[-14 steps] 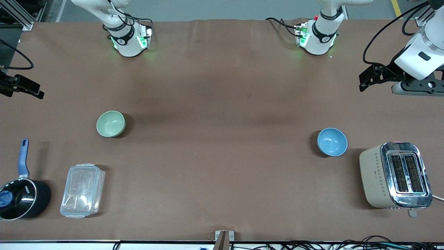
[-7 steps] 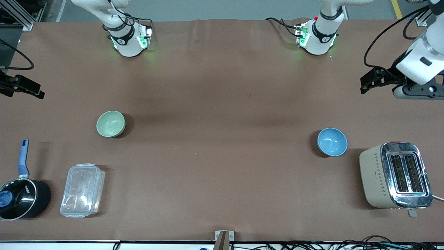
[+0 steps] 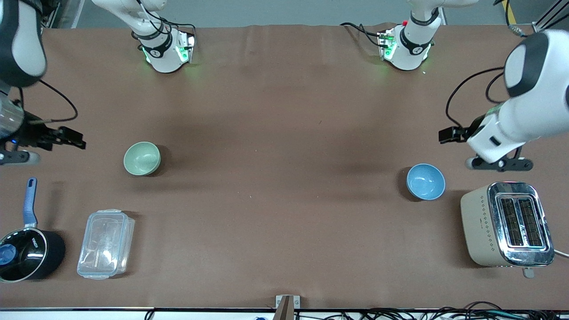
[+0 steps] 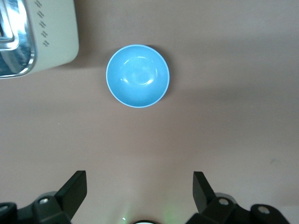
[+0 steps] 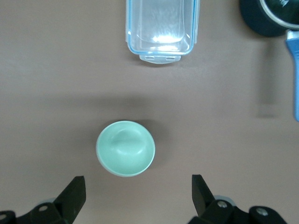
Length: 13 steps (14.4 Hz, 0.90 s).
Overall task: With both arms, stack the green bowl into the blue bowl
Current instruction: 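Grasp the green bowl rim with the right gripper while the left grasps blue bowl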
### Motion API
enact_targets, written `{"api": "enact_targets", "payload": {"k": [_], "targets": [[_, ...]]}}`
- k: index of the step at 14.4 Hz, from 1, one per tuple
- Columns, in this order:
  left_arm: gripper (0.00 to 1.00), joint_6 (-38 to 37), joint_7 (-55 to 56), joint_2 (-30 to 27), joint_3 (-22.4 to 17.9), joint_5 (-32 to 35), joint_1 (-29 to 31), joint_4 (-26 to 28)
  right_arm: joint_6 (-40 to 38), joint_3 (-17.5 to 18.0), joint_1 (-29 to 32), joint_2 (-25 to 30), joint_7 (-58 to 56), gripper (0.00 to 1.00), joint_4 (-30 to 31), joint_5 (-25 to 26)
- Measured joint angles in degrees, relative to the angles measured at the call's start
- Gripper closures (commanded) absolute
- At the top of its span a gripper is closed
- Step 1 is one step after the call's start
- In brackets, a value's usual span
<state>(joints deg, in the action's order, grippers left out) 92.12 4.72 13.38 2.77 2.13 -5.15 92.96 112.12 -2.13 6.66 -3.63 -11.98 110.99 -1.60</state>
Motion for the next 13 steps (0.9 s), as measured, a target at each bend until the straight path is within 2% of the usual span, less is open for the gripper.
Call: {"api": "enact_targets", "payload": {"k": [4, 7, 10, 13], "targets": [[0.0, 14.3, -0.3, 4.0, 0.0, 2.6, 3.9, 7.6, 22.6, 0.1, 1.0, -0.3, -2.2, 0.0, 18.6, -0.3], [0.01, 19.8, -0.6, 5.5, 0.0, 2.7, 5.1, 12.4, 36.3, 0.5, 0.6, -1.9, -2.3, 0.0, 27.9, -0.3], [0.1, 22.8, -0.6, 8.2, 0.1, 4.0, 5.0, 13.4, 48.4, 0.7, 0.1, -7.3, -2.3, 0.01, 32.8, -0.3], [0.15, 24.8, -0.5, 11.3, 0.0, 4.3, 5.2, 13.5, 53.3, 0.7, 0.0, -11.9, -2.3, 0.07, 33.4, -0.3]]}}
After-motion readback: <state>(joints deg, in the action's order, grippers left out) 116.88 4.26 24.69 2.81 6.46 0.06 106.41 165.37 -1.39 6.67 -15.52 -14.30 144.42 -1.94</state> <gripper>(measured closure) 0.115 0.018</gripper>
